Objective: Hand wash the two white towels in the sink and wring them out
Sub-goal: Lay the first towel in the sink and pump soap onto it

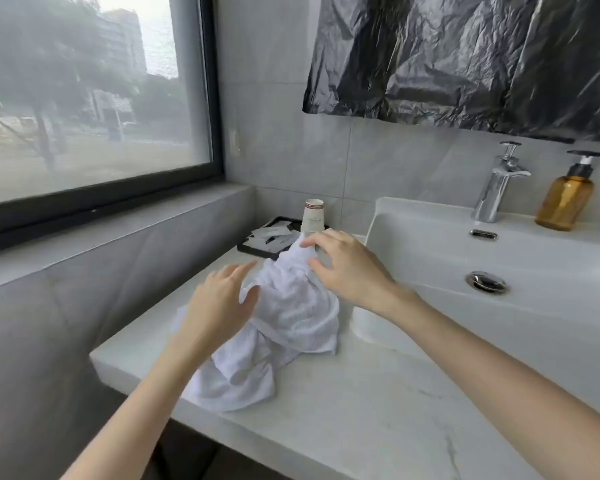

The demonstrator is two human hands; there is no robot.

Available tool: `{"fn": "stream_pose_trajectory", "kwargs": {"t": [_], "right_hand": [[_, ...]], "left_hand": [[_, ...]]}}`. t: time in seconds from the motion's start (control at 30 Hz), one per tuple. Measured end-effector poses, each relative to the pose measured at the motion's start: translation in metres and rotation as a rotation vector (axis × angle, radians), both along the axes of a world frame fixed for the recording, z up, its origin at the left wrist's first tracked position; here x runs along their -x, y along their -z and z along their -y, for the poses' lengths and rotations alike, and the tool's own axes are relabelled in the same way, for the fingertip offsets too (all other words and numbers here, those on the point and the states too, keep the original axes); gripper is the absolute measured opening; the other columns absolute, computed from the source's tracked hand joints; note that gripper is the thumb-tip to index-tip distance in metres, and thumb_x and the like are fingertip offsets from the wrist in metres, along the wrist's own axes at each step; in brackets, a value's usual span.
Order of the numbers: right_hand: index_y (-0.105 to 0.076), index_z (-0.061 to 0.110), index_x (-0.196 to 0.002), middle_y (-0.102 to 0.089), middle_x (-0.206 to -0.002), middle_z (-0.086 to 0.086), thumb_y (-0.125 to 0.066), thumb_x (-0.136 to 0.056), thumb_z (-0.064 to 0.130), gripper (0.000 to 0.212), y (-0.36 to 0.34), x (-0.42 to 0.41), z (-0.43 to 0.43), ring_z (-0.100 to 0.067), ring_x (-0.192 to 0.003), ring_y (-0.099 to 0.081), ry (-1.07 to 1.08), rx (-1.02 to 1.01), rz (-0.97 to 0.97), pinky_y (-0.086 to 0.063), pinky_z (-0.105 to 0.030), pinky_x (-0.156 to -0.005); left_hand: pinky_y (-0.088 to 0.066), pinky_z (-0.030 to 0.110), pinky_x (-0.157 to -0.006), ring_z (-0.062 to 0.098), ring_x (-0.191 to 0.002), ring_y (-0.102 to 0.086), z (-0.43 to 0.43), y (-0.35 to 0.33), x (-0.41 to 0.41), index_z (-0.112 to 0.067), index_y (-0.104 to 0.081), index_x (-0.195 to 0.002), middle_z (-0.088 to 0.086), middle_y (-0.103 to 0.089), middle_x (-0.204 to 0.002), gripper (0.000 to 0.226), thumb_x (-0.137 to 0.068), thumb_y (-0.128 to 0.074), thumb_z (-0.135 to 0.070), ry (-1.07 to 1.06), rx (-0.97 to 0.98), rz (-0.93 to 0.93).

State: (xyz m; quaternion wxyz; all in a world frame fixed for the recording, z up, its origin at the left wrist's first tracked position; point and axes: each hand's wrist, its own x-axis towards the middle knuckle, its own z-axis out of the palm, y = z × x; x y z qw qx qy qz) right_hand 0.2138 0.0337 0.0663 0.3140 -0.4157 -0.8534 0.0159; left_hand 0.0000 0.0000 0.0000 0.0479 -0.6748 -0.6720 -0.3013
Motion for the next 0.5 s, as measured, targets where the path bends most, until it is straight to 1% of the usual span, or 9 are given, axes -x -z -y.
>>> {"fn": "stream_pose_trajectory", "kwargs": {"t": [0.07, 0.13, 0.2, 0.23, 0.27, 0.33, 0.4, 0.47, 0.5], "right_hand": [[-0.054, 0.024, -0.128, -0.051, -0.134, 0.007, -0.05, -0.096, 0.028, 0.033, 0.007, 0.015, -0.003, -0.016, -0.122, -0.045, 0.031, 0.062, 0.096, -0.043, -0.034, -0.088], [-0.049, 0.025, -0.135, -0.043, -0.141, 0.005, -0.053, -0.094, 0.033, 0.042, 0.022, 0.027, -0.009, -0.019, -0.128, -0.039, 0.062, 0.152, 0.23, -0.04, -0.033, -0.091], [-0.041, 0.027, -0.143, -0.033, -0.148, 0.002, -0.058, -0.091, 0.039, 0.056, 0.038, 0.033, -0.018, -0.026, -0.134, -0.031, 0.098, 0.239, 0.376, -0.04, -0.038, -0.098], [-0.039, 0.028, -0.144, -0.029, -0.149, 0.001, -0.061, -0.089, 0.04, 0.061, 0.046, 0.034, -0.023, -0.029, -0.134, -0.029, 0.114, 0.278, 0.431, -0.041, -0.042, -0.101], [-0.042, 0.028, -0.142, -0.028, -0.149, 0.001, -0.065, -0.087, 0.041, 0.061, 0.052, 0.034, -0.027, -0.031, -0.133, -0.028, 0.115, 0.298, 0.441, -0.041, -0.045, -0.101], [-0.055, 0.029, -0.129, -0.037, -0.142, 0.003, -0.068, -0.086, 0.041, 0.046, 0.06, 0.036, -0.031, -0.03, -0.125, -0.034, 0.094, 0.285, 0.383, -0.044, -0.044, -0.097], [-0.065, 0.025, -0.116, -0.051, -0.13, 0.004, -0.062, -0.092, 0.038, 0.028, 0.059, 0.036, -0.033, -0.028, -0.117, -0.044, 0.065, 0.191, 0.364, -0.045, -0.039, -0.091], [-0.067, 0.02, -0.102, -0.062, -0.109, 0.0, -0.055, -0.097, 0.034, 0.019, 0.052, 0.035, -0.034, -0.03, -0.104, -0.054, 0.066, 0.093, 0.366, -0.045, -0.037, -0.081], [-0.064, 0.019, -0.093, -0.062, -0.095, -0.004, -0.051, -0.099, 0.033, 0.02, 0.045, 0.034, -0.035, -0.033, -0.095, -0.056, 0.077, 0.07, 0.324, -0.045, -0.037, -0.075]], "left_hand": [[-0.034, 0.039, -0.107, 0.024, -0.138, -0.036, 0.0, 0.01, 0.009, -0.033, -0.031, -0.15, -0.004, -0.037, -0.153, 0.057, -0.097, -0.048, -0.045, -0.029, 0.142, -0.08], [-0.029, 0.041, -0.111, 0.024, -0.141, -0.03, 0.0, 0.024, 0.018, -0.039, -0.025, -0.151, -0.006, -0.03, -0.156, 0.062, -0.095, -0.049, -0.052, -0.02, 0.286, -0.082], [-0.032, 0.041, -0.108, 0.026, -0.136, -0.034, -0.002, 0.031, 0.026, -0.04, -0.029, -0.149, -0.008, -0.035, -0.152, 0.064, -0.091, -0.054, -0.055, 0.025, 0.298, 0.001], [-0.035, 0.04, -0.104, 0.026, -0.132, -0.037, -0.004, 0.033, 0.03, -0.039, -0.035, -0.146, -0.007, -0.041, -0.146, 0.064, -0.089, -0.057, -0.056, 0.033, 0.271, 0.024], [-0.036, 0.039, -0.1, 0.026, -0.126, -0.041, -0.005, 0.033, 0.033, -0.037, -0.043, -0.142, -0.006, -0.047, -0.139, 0.061, -0.087, -0.06, -0.057, 0.039, 0.238, 0.012], [-0.037, 0.035, -0.09, 0.024, -0.114, -0.047, -0.006, 0.032, 0.036, -0.032, -0.055, -0.13, -0.005, -0.055, -0.122, 0.053, -0.084, -0.065, -0.056, 0.052, 0.161, -0.021], [-0.037, 0.032, -0.077, 0.025, -0.102, -0.053, -0.009, 0.029, 0.035, -0.025, -0.061, -0.117, -0.003, -0.06, -0.106, 0.044, -0.083, -0.069, -0.052, 0.086, 0.095, 0.002], [-0.038, 0.033, -0.068, 0.027, -0.092, -0.057, -0.011, 0.021, 0.032, -0.02, -0.062, -0.108, 0.001, -0.062, -0.098, 0.035, -0.085, -0.07, -0.045, 0.109, 0.066, 0.078], [-0.039, 0.034, -0.067, 0.028, -0.09, -0.058, -0.014, 0.014, 0.031, -0.019, -0.061, -0.106, 0.002, -0.063, -0.098, 0.03, -0.087, -0.069, -0.041, 0.1, 0.049, 0.126]]}}
